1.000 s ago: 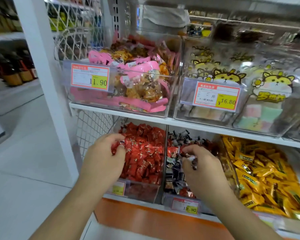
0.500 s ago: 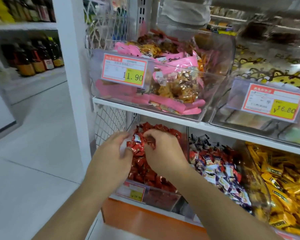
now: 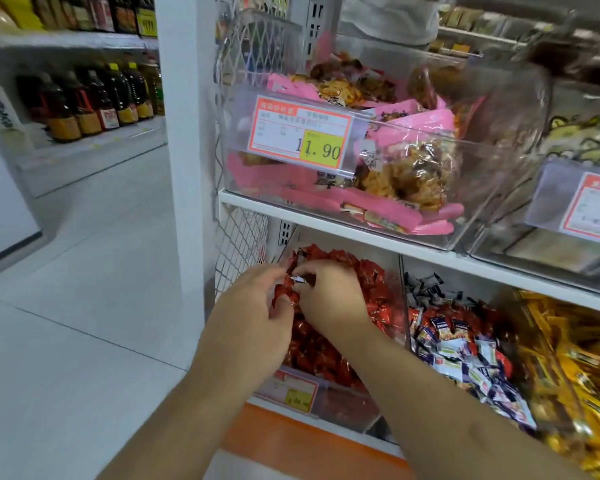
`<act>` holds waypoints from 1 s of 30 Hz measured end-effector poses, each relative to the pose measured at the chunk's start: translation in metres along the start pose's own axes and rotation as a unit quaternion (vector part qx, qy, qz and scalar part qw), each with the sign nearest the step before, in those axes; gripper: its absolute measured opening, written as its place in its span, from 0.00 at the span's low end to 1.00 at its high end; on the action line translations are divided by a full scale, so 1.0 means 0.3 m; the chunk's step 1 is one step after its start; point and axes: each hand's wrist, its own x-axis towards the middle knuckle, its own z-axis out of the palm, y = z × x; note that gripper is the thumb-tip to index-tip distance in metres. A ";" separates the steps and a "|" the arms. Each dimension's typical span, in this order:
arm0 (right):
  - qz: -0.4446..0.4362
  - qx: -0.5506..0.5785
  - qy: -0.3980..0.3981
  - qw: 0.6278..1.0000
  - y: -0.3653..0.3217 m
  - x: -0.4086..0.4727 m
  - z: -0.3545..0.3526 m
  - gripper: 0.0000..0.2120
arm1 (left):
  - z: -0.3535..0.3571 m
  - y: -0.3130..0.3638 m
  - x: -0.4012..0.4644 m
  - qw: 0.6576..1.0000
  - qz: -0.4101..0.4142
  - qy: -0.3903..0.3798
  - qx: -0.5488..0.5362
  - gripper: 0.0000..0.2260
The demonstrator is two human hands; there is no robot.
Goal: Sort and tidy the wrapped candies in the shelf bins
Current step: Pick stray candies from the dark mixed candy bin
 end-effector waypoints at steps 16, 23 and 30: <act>0.027 0.004 0.101 0.995 0.223 -0.455 -0.439 0.10 | 0.071 0.149 -0.085 0.995 0.091 -0.014 0.038 0.10; 0.097 -0.045 0.028 0.994 0.363 -0.455 -0.473 0.33 | 0.115 0.178 -0.096 0.993 0.099 -0.042 0.054 0.10; 0.045 -0.029 0.050 0.997 0.346 -0.488 -0.461 0.21 | 0.094 0.153 -0.065 0.994 0.084 -0.017 0.062 0.13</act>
